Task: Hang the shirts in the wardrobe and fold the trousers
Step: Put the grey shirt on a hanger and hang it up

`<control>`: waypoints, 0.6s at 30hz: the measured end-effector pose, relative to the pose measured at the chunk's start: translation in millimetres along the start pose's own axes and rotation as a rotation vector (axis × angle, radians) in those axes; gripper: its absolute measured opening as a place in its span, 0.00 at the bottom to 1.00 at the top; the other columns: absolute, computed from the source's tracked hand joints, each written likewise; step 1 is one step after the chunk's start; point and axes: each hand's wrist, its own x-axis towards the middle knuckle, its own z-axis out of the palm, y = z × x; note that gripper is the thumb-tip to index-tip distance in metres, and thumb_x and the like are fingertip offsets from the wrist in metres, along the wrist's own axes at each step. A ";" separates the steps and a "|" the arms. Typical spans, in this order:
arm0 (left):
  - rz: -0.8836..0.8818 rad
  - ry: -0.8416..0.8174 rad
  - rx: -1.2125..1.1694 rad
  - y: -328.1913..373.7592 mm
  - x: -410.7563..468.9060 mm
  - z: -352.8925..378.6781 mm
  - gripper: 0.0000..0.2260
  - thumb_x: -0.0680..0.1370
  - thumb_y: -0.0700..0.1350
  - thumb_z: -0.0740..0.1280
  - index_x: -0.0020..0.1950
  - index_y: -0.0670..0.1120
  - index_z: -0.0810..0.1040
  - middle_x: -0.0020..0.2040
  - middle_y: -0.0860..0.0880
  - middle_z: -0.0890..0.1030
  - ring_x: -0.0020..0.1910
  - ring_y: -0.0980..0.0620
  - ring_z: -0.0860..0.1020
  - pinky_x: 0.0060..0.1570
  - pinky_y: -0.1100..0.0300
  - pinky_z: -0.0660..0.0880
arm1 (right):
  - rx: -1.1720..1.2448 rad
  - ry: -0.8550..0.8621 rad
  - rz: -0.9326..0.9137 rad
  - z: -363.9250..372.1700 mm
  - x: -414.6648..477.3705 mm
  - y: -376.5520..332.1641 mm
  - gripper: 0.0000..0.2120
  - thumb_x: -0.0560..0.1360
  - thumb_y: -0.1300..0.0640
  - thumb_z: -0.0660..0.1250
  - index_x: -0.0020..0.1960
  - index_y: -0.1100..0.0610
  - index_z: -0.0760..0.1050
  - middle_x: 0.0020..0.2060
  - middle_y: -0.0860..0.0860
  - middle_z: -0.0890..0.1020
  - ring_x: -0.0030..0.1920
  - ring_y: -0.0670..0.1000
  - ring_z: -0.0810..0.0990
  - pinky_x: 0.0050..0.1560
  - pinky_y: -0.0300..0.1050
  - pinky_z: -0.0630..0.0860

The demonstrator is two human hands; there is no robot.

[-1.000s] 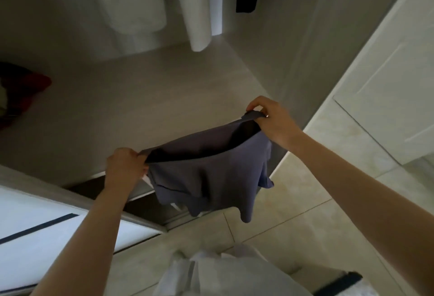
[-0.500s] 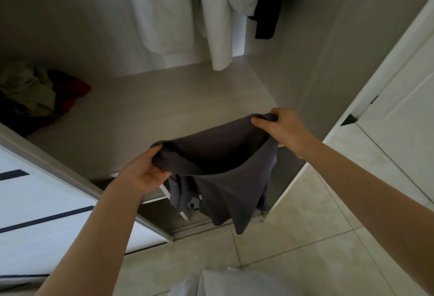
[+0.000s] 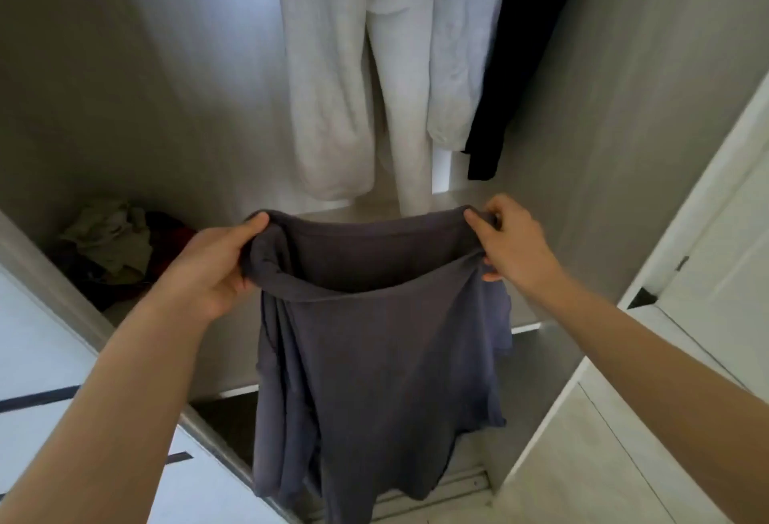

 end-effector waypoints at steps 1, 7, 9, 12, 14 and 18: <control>0.048 0.032 0.041 11.5 2.1 1.2 0.08 0.80 0.45 0.67 0.45 0.42 0.80 0.37 0.48 0.84 0.31 0.56 0.82 0.31 0.62 0.80 | -0.014 0.010 -0.036 0.9 3.6 -11.0 0.10 0.78 0.51 0.65 0.41 0.51 0.67 0.43 0.55 0.75 0.38 0.56 0.78 0.21 0.46 0.78; 0.310 0.151 0.231 75.8 -1.1 8.5 0.10 0.79 0.47 0.69 0.41 0.44 0.81 0.30 0.50 0.82 0.27 0.54 0.80 0.29 0.63 0.76 | -0.248 0.005 -0.174 -2.8 24.9 -65.5 0.13 0.77 0.44 0.64 0.39 0.51 0.68 0.37 0.53 0.78 0.37 0.57 0.81 0.35 0.55 0.81; 0.383 0.166 0.266 93.3 -1.9 11.5 0.10 0.78 0.48 0.70 0.42 0.42 0.83 0.34 0.46 0.83 0.34 0.49 0.80 0.37 0.57 0.75 | -0.429 -0.047 -0.195 -2.5 28.6 -81.9 0.13 0.77 0.43 0.62 0.41 0.51 0.69 0.41 0.54 0.79 0.40 0.58 0.80 0.41 0.54 0.80; 0.472 0.195 0.297 117.5 -0.4 15.7 0.17 0.77 0.49 0.71 0.46 0.33 0.82 0.41 0.38 0.82 0.39 0.47 0.77 0.41 0.54 0.70 | -0.681 -0.126 -0.240 2.4 31.2 -105.4 0.13 0.80 0.46 0.58 0.46 0.55 0.72 0.45 0.54 0.78 0.44 0.57 0.78 0.42 0.49 0.75; 0.509 0.198 0.309 132.8 2.1 19.0 0.21 0.77 0.50 0.71 0.48 0.29 0.79 0.39 0.39 0.79 0.38 0.47 0.75 0.40 0.54 0.67 | -0.781 -0.131 -0.283 8.2 32.1 -123.2 0.12 0.81 0.48 0.57 0.47 0.56 0.72 0.45 0.52 0.75 0.43 0.55 0.75 0.40 0.47 0.72; 0.587 0.183 0.342 163.5 6.0 25.4 0.19 0.77 0.47 0.71 0.45 0.29 0.79 0.37 0.39 0.76 0.37 0.47 0.73 0.37 0.55 0.65 | -0.830 -0.169 -0.365 20.3 39.4 -162.5 0.06 0.79 0.58 0.58 0.48 0.57 0.73 0.46 0.52 0.76 0.43 0.54 0.76 0.35 0.45 0.69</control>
